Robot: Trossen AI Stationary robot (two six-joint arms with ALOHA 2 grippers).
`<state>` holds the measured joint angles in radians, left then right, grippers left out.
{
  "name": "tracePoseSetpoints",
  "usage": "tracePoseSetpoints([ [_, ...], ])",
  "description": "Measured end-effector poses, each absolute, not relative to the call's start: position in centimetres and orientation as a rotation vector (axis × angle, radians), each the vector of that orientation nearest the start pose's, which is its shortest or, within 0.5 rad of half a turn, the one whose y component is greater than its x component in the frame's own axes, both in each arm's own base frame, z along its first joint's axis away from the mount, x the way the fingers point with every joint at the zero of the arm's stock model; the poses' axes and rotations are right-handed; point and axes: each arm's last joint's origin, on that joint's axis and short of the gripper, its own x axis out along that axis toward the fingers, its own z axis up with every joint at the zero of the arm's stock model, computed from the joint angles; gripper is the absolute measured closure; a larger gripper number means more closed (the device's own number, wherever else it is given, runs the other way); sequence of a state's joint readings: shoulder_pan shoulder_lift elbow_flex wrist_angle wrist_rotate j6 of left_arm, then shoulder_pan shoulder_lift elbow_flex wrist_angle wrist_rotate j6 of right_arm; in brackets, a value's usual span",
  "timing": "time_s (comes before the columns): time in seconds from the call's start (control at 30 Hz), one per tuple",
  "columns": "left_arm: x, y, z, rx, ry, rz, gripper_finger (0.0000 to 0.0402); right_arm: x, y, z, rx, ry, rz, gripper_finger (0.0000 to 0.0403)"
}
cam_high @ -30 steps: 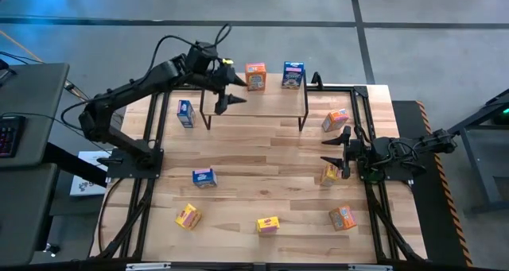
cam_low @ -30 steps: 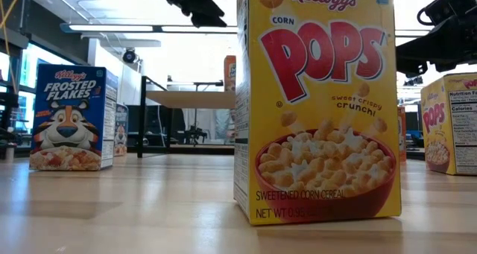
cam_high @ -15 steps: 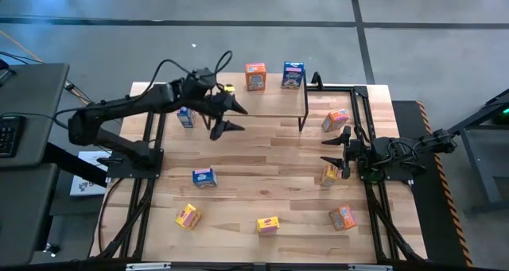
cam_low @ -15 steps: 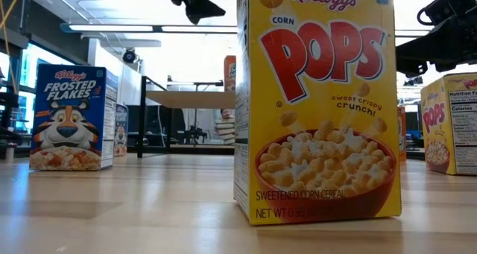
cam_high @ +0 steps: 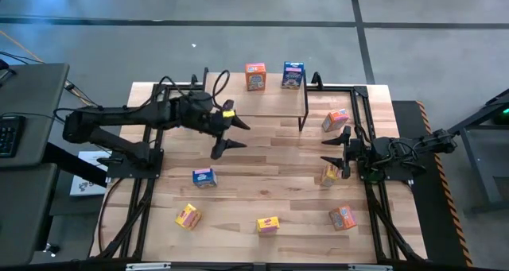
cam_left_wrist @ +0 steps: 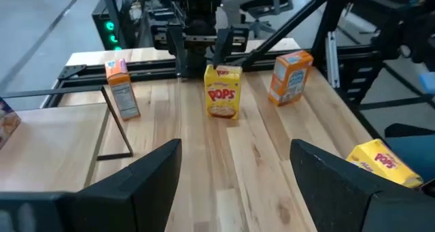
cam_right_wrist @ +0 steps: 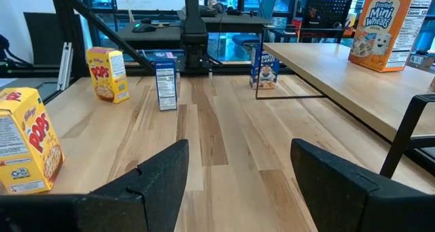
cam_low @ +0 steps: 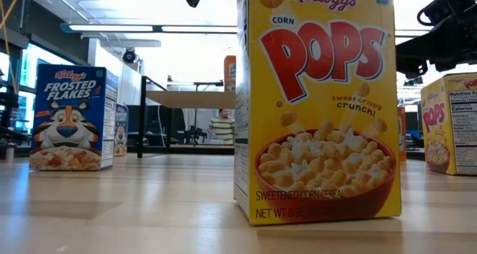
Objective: Stack cereal on shelf
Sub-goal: Put the middle yellow cereal box on the shelf
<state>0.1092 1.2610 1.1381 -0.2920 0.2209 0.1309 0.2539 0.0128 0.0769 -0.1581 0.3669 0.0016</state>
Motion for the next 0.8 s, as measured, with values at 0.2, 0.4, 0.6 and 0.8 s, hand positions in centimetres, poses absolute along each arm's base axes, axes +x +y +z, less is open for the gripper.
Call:
tracePoseSetpoints([
  [0.2, 27.8, 0.3, 34.5, 0.04, 0.413, -0.094, 0.0135, 9.1, 1.3, 17.4, -0.027, 0.086, -0.113, 0.0151],
  [0.4, 27.8, -1.9, 34.5, -0.013, 0.419, -0.099, 0.0135, 9.1, 1.4, 17.3, -0.029, 0.097, -0.08, 0.015],
  [0.6, 27.6, -3.4, 34.5, -0.027, 0.415, 0.003, 0.0135, 9.1, 1.6, 17.2, -0.027, 0.102, 0.009, 0.0125],
  [0.8, 27.2, -4.6, 34.2, -0.107, 0.427, 0.187, 0.0135, 9.1, 1.7, 17.2, -0.057, 0.105, 0.039, 0.0108],
])
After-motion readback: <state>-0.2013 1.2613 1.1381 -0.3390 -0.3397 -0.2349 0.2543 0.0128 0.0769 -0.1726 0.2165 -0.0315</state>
